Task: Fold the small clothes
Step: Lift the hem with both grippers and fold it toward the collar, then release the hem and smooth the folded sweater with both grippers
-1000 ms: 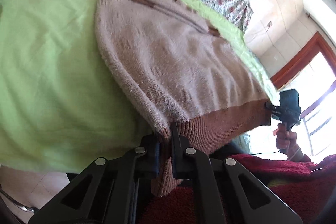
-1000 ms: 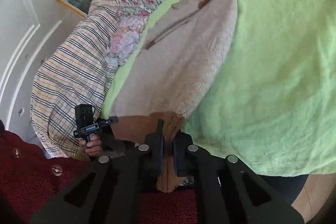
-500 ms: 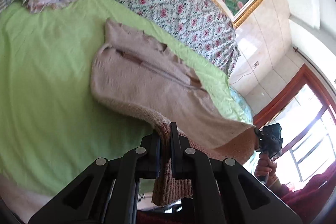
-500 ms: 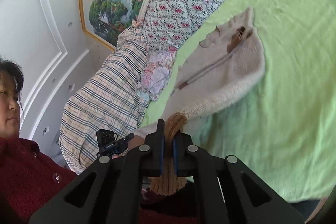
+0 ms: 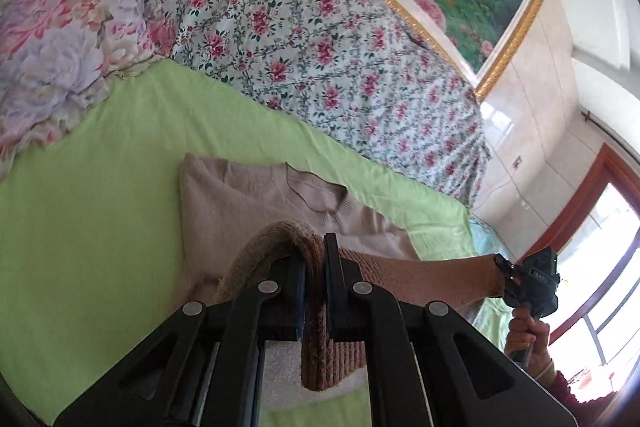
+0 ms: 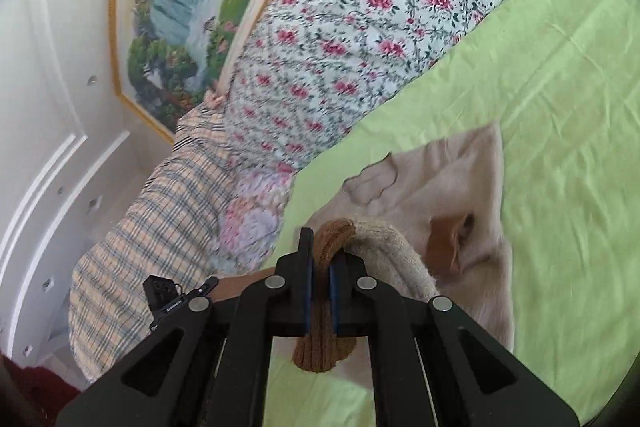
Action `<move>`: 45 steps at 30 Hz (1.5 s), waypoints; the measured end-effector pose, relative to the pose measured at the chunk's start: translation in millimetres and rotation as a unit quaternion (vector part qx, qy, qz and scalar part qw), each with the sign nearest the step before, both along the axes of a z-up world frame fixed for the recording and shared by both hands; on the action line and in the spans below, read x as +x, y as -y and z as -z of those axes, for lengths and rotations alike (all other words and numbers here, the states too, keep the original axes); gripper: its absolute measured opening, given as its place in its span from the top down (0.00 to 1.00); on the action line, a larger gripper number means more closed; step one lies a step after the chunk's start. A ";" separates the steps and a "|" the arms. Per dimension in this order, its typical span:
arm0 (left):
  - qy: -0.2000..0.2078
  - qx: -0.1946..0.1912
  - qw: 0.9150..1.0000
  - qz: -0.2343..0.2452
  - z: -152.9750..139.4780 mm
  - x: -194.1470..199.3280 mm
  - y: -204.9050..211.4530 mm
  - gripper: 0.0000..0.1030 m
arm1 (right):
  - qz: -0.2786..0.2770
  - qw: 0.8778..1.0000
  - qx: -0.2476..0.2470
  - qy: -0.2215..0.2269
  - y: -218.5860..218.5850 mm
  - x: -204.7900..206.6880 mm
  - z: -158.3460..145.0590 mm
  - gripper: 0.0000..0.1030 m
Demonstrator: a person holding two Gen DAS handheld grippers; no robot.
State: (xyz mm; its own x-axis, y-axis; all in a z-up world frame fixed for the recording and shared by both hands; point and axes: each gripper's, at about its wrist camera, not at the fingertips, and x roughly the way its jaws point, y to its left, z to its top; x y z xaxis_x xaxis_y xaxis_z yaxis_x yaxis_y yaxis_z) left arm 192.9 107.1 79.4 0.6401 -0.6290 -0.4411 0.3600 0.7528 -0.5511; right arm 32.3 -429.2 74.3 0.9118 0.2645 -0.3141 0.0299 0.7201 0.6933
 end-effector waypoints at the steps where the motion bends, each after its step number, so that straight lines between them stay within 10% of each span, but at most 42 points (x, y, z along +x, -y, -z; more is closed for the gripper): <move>1: -0.004 0.003 1.000 -0.002 1.7 14.3 3.4 0.95 | 0.007 1.000 -0.009 -0.015 5.5 14.2 0.4 0.93; 14: -0.106 0.068 0.992 -0.032 98.3 147.4 34.8 0.93 | 0.067 0.983 -0.020 -0.167 59.3 112.3 77.7 0.90; 20: -0.115 0.036 0.993 -0.003 102.6 100.1 31.5 0.87 | 0.094 0.985 -0.055 -0.132 37.0 58.3 53.6 0.87; 24: -0.091 0.060 0.992 0.070 92.7 51.3 68.4 0.82 | 0.009 0.988 -0.091 -0.125 -14.1 55.1 48.6 0.87; 30: -0.109 0.158 0.971 0.139 106.5 58.3 147.5 0.80 | -0.128 0.951 -0.191 -0.206 -79.7 111.5 76.1 0.87; 35: -0.115 0.193 0.968 0.114 105.6 117.4 154.8 0.82 | -0.049 0.924 -0.266 -0.270 -37.2 154.3 83.1 0.87; 40: -0.134 0.176 0.975 0.001 101.1 176.0 109.9 0.82 | 0.103 0.947 -0.177 -0.246 31.1 135.5 66.9 0.87; 45: -0.134 0.131 0.981 -0.051 92.8 148.5 73.9 0.70 | 0.095 0.960 -0.152 -0.215 13.9 86.7 66.1 0.86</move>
State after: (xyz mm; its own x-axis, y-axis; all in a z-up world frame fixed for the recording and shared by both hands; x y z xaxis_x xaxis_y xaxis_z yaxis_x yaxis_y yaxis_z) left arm 341.4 33.2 -13.3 0.5329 -0.4103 -0.7400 0.1443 0.9058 -0.3984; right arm 119.0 -443.2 8.2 0.7036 -0.0576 -0.7083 0.4170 0.8405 0.3459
